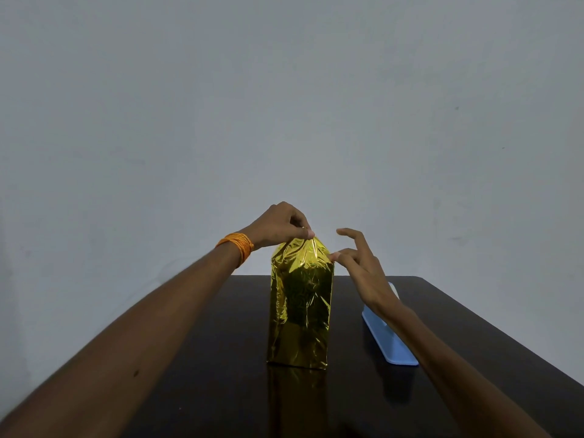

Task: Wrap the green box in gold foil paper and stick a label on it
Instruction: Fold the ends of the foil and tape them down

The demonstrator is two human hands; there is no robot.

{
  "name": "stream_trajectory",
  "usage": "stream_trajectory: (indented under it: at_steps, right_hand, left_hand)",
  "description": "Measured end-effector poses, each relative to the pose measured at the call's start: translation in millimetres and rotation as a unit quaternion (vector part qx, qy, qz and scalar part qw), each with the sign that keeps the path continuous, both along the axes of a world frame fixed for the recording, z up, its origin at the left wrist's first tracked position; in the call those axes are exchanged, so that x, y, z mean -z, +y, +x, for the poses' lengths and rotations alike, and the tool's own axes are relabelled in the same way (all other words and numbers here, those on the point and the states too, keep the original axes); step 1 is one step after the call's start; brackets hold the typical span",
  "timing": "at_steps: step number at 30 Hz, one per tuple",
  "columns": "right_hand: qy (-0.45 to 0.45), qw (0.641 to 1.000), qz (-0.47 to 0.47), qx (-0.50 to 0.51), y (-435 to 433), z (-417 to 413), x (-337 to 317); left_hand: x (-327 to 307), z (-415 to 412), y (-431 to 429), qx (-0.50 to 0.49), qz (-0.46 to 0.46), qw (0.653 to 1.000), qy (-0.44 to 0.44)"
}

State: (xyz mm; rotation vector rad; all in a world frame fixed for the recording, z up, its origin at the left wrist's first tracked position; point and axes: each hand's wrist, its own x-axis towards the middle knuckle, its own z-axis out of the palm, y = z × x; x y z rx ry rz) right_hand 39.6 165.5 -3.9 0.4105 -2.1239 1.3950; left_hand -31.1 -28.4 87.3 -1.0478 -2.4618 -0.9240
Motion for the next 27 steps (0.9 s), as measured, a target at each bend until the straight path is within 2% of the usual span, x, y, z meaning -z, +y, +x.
stream_trajectory:
  at_steps: [9, 15, 23, 27]
  right_hand:
    - [0.013, 1.000, -0.020, -0.012, 8.3, -8.1, 7.5]
    - [0.013, 0.999, -0.027, -0.022, 7.2, -8.8, 8.0]
    - [-0.024, 0.998, -0.059, 0.004, -4.2, -27.0, -4.0]
    - [-0.108, 0.988, -0.103, -0.026, -11.8, -38.2, -9.8]
  left_hand:
    - [16.2, -25.7, 4.0, 0.008, -0.019, 0.998, -0.052]
    - [27.6, -31.4, 3.6, 0.013, -0.020, 0.999, -0.028]
    - [34.6, -43.0, -6.1, 0.018, 0.004, 0.998, -0.063]
    - [33.2, -45.7, -6.0, 0.026, -0.001, 0.997, -0.076]
